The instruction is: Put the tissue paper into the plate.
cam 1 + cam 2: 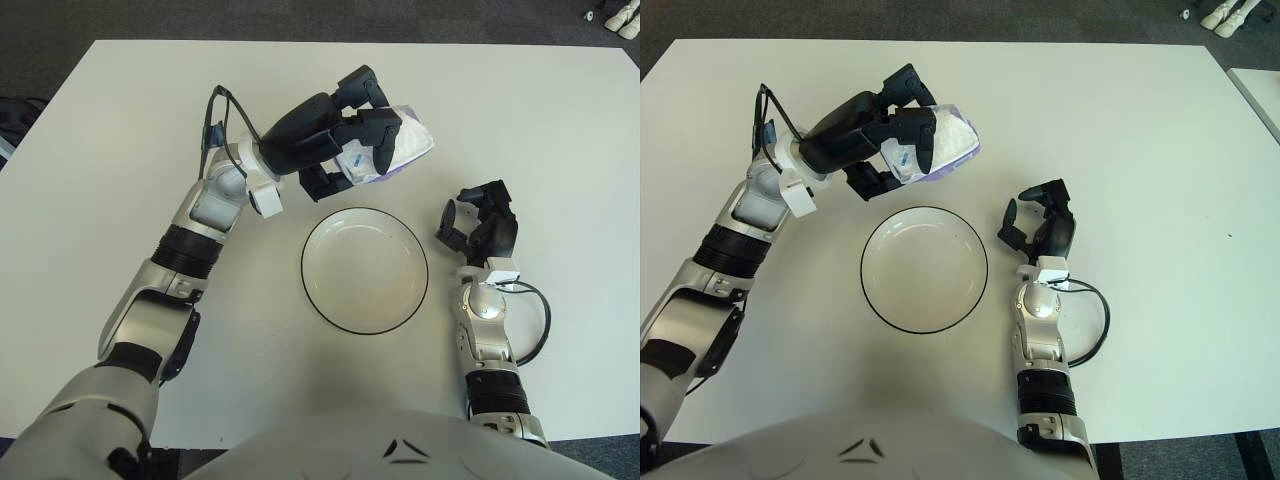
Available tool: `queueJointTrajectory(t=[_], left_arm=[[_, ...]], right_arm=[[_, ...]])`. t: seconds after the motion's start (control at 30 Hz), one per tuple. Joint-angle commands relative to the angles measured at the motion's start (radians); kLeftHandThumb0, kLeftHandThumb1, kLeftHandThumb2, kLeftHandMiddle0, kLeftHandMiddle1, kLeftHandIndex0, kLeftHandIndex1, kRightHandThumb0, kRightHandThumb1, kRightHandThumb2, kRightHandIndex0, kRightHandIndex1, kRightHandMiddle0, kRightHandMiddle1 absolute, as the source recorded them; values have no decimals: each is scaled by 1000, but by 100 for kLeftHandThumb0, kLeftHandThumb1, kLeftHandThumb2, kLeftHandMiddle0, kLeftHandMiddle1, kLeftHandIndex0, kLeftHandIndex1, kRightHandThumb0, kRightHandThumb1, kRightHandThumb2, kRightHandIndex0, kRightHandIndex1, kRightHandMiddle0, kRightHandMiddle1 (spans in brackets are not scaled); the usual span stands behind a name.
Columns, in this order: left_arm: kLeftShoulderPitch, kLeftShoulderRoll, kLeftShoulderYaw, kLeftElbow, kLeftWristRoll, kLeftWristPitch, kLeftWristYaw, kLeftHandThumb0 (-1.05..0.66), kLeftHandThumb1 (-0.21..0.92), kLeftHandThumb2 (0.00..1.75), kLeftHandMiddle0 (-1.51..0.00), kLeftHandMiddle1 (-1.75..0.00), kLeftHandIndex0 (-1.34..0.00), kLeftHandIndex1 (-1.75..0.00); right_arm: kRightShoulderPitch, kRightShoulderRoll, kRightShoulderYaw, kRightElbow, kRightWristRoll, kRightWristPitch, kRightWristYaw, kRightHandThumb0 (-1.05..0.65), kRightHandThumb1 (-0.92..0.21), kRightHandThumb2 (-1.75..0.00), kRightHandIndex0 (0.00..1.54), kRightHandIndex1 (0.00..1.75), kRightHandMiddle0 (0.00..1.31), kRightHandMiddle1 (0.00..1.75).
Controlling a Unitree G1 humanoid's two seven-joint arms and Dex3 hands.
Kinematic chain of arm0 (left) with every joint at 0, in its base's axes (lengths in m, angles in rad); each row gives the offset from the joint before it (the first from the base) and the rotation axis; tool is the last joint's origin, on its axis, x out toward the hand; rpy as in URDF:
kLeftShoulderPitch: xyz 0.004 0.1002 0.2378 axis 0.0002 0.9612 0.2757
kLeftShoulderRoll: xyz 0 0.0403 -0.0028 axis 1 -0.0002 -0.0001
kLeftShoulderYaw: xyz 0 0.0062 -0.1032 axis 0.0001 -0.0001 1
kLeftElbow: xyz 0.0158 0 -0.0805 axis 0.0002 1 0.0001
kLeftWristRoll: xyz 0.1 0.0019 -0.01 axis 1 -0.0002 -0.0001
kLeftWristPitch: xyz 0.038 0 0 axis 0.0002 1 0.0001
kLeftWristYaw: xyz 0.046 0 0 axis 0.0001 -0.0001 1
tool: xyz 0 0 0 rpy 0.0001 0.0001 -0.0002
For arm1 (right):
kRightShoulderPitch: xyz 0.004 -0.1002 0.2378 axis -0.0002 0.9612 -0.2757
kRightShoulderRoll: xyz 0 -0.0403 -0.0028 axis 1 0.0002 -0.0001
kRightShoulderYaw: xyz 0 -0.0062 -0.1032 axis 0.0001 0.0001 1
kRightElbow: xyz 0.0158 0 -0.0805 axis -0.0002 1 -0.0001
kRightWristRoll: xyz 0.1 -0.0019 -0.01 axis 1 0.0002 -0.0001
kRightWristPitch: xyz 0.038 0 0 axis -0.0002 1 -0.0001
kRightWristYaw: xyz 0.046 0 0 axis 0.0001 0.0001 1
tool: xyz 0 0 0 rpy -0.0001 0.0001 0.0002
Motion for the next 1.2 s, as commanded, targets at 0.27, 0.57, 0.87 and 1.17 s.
queueJointTrajectory(t=[0.27, 0.57, 0.87, 1.17], left_arm=[[-7, -14, -38, 44, -51, 15, -135, 0, -8, 174, -92, -175, -72, -164], [10, -38, -24, 94, -8, -59, -110, 0, -7, 175, -91, -173, -66, -174], [8, -34, -40, 112, 21, -77, -131, 0, -8, 175, -94, -167, -67, -175], [2, -33, -55, 131, 49, -85, -140, 0, -9, 175, -95, -166, -68, -175]], right_arm=[[147, 31, 22, 76, -36, 25, -9, -42, -49, -111, 50, 135, 47, 175], [162, 35, 31, 50, -44, 25, -11, -40, -57, -101, 49, 131, 41, 175], [174, 34, 39, 31, -62, 34, -20, -39, -62, -94, 49, 129, 37, 175], [182, 34, 42, 19, -65, 44, -20, -39, -63, -93, 48, 129, 37, 175]])
